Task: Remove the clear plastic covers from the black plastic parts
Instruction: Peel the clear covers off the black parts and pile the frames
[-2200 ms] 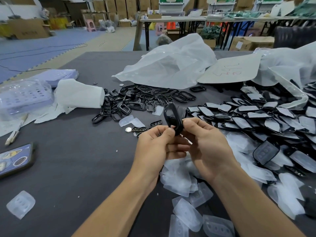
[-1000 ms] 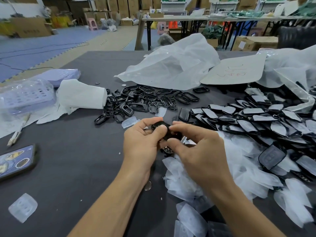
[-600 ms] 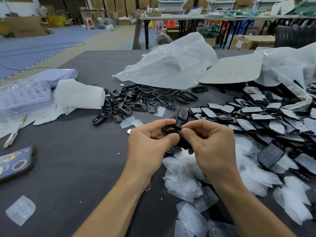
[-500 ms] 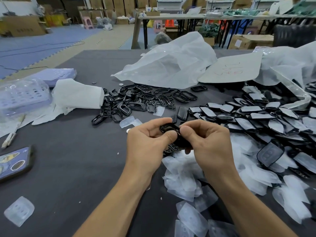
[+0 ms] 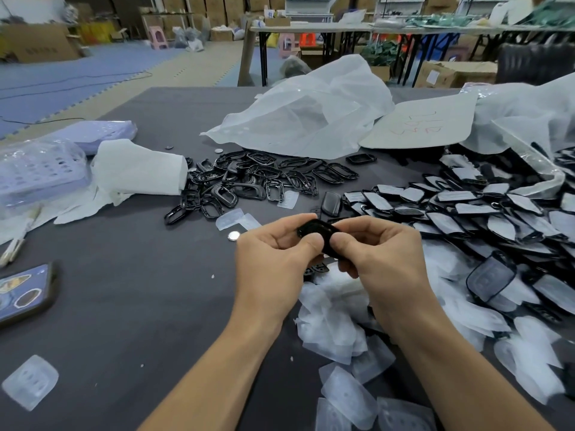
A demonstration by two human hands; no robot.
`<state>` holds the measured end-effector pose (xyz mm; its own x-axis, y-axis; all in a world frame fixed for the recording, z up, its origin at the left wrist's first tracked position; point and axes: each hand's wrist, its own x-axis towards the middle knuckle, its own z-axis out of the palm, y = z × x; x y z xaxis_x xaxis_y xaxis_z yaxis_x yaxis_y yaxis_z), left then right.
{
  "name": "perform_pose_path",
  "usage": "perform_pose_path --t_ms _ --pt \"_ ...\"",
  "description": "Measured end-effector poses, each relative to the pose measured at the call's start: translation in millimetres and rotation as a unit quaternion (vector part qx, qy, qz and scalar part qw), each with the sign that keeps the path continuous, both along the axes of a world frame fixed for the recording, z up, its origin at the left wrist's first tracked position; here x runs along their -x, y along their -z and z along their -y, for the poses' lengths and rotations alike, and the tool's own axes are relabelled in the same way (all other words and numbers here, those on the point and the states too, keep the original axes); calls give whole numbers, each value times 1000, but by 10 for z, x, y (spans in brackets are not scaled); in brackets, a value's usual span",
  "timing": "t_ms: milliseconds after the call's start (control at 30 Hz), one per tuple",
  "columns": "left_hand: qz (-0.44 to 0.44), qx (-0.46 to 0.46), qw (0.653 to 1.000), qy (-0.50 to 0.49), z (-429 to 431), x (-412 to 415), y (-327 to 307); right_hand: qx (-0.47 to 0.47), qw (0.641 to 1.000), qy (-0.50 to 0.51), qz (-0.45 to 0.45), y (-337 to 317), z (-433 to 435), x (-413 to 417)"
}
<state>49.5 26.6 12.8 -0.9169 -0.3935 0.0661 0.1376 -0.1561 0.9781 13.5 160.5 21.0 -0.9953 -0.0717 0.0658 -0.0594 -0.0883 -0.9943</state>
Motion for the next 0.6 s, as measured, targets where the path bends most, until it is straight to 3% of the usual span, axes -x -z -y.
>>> perform_pose_path --t_ms 200,367,467,533,600 --pt "46 35 998 -28 -35 22 -14 -85 994 -22 -58 23 -23 1" --pt "23 73 995 -57 -39 8 -14 -114 992 -36 -49 18 15 -23" --pt "17 37 999 -21 -10 -6 -24 -36 999 -24 0 -32 29 -36" --pt "18 -70 993 88 54 -16 -53 57 996 -35 63 -66 20 -41" --pt "17 -101 977 189 106 -30 -74 120 987 -36 98 -88 -1 -32"
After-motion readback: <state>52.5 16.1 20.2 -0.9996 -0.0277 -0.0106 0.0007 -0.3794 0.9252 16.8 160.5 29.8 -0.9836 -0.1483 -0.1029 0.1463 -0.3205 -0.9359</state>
